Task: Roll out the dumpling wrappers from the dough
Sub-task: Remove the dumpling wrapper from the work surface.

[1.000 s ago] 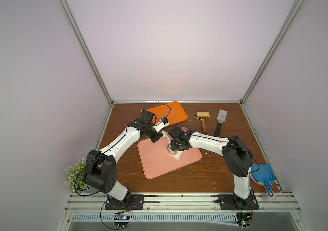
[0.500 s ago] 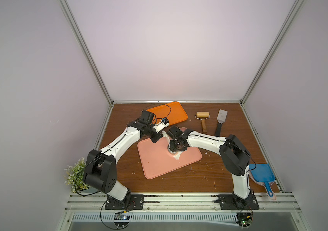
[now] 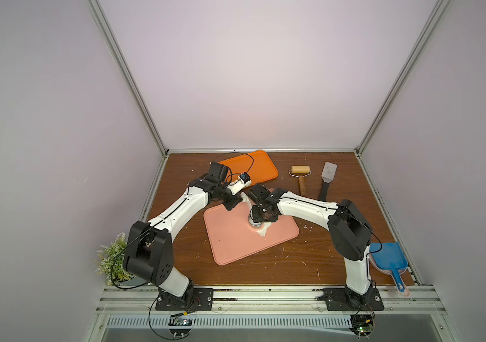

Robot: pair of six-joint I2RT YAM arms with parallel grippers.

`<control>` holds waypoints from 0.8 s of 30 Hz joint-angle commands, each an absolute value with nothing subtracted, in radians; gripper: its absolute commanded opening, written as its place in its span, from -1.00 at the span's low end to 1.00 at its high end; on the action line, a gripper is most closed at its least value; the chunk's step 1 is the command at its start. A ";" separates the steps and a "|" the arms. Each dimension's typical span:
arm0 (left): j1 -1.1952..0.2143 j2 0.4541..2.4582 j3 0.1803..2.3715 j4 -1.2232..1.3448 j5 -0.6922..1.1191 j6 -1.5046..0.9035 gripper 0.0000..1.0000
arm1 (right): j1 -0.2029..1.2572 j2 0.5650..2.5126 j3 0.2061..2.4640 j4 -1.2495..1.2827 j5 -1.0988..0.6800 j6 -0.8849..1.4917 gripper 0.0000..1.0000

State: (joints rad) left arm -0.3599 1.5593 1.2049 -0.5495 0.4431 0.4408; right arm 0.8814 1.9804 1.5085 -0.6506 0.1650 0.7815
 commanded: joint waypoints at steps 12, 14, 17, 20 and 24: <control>-0.449 1.626 1.309 -0.554 0.488 0.431 -1.00 | 0.767 1.635 1.309 -0.595 0.202 0.827 0.36; -0.479 1.640 1.329 -0.558 0.483 0.434 -1.00 | 0.738 1.556 1.240 -0.570 0.216 0.838 0.37; -0.532 1.658 1.370 -0.576 0.483 0.439 -1.00 | 0.702 1.441 1.149 -0.554 0.253 0.852 0.39; -0.578 1.672 1.408 -0.596 0.487 0.440 -1.00 | 0.678 1.342 1.069 -0.539 0.296 0.865 0.42; -0.626 1.683 1.452 -0.626 0.514 0.437 -1.00 | 0.647 1.264 1.002 -0.533 0.304 0.868 0.45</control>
